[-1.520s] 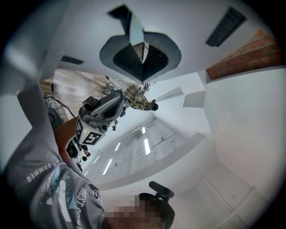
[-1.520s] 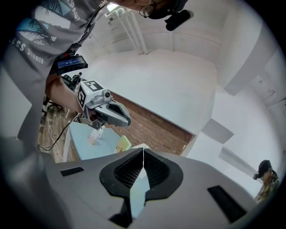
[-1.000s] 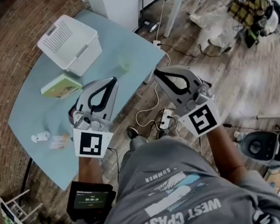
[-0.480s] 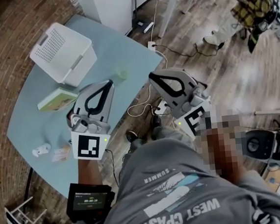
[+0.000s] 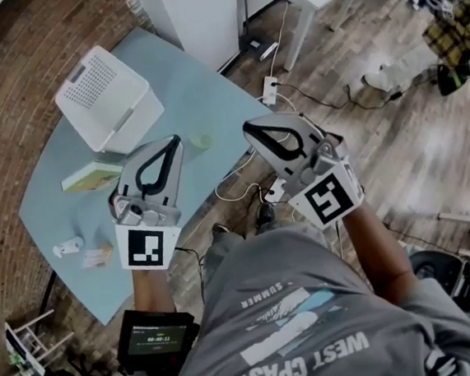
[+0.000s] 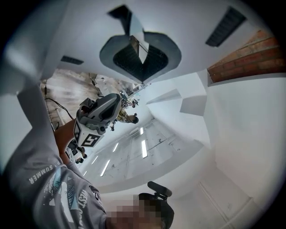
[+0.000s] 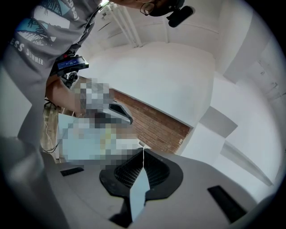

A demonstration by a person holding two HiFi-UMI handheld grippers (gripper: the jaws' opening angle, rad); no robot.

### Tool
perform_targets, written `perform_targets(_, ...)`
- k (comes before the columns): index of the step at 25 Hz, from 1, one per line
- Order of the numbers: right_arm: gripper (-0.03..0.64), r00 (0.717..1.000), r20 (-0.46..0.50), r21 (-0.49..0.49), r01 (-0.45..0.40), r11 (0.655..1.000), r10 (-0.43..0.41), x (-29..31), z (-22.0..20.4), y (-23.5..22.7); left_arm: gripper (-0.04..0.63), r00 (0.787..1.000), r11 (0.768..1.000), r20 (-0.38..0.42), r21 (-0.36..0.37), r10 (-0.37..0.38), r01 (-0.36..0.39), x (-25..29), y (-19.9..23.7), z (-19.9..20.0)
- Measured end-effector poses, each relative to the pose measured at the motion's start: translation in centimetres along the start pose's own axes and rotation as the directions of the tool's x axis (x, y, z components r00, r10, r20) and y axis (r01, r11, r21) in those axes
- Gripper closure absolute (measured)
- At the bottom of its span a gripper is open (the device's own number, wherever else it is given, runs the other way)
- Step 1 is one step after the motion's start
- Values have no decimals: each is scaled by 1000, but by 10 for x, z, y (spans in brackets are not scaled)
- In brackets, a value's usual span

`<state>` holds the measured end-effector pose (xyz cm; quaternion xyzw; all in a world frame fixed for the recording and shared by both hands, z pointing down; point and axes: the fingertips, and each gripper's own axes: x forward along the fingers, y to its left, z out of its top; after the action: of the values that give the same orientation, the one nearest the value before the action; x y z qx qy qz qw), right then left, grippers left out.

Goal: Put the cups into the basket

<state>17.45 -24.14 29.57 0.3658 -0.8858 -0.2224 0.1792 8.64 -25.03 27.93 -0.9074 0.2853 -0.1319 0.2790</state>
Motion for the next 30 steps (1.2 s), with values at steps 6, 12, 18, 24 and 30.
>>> perform_targets(6, 603, 999, 30, 21, -37, 999, 36, 1, -13, -10, 597, 998, 1000, -53, -7, 13, -13, 11, -9, -2)
perform_targets(12, 603, 998, 9, 42, -58, 997, 58, 26, -22, -4, 597, 998, 1000, -65, -25, 12, -14, 8, 4, -21)
perform_targets(18, 603, 997, -44, 63, -60, 996, 63, 65, -32, -4, 597, 999, 999, -48, -51, -10, 7, 12, 23, -46)
perform_targets(24, 603, 993, -88, 86, -74, 994, 81, 114, -48, 3, 597, 999, 998, -44, -49, -30, 28, 10, 44, -69)
perform_targets(30, 601, 980, -152, 161, -105, 981, 129, 159, -86, 19, 597, 998, 996, -32, -67, -52, 50, 11, 59, -91)
